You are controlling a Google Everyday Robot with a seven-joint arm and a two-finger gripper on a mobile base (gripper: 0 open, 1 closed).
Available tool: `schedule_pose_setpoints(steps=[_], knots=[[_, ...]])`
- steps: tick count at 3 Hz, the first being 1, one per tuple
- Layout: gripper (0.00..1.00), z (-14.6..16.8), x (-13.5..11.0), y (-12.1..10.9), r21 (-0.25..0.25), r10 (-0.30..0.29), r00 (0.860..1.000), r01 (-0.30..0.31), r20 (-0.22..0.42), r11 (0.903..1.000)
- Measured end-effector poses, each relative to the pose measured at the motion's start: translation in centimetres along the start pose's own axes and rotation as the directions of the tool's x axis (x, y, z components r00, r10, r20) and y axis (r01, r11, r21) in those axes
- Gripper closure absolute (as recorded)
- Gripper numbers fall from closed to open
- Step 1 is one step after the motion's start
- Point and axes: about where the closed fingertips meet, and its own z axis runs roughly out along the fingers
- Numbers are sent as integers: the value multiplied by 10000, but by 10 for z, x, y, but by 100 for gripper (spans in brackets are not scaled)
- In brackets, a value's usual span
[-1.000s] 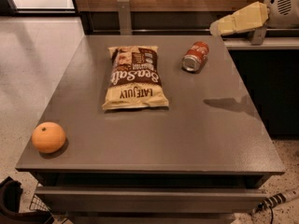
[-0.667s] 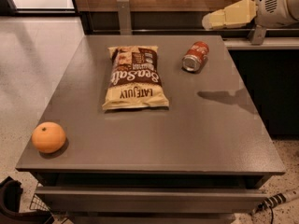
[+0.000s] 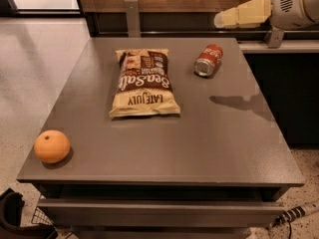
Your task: Place coke can upright
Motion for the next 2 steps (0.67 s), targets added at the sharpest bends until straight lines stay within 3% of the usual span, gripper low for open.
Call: schedule_pose_setpoints(steps=[1,2], knots=[[0,3,-5,-1,170,303,9992,-299,-242,9994],[0,9,-16,-7,965,818,9922,-727,-939,9927]])
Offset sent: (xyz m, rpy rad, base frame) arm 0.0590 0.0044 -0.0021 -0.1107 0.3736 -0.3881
